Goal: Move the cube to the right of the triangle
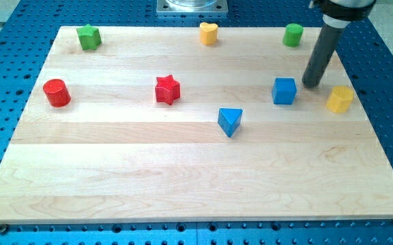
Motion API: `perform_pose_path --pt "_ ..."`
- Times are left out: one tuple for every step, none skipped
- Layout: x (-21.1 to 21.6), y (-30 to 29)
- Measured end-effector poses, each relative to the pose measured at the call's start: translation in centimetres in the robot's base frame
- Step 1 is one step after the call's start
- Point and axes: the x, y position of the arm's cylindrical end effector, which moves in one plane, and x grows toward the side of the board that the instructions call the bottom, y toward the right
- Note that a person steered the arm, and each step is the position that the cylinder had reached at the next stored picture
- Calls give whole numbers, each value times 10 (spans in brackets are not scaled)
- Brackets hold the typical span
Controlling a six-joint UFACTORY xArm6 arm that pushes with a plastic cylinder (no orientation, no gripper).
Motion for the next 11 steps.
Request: perform_pose_path --pt "15 -34" --pt "20 -28" --pt "25 -35" --pt "25 -35" --pt "45 -41" --pt "29 -41" --pt "37 -41" --pt "64 -33" --pt "100 -46" --pt "124 -37" --pt "137 -38"
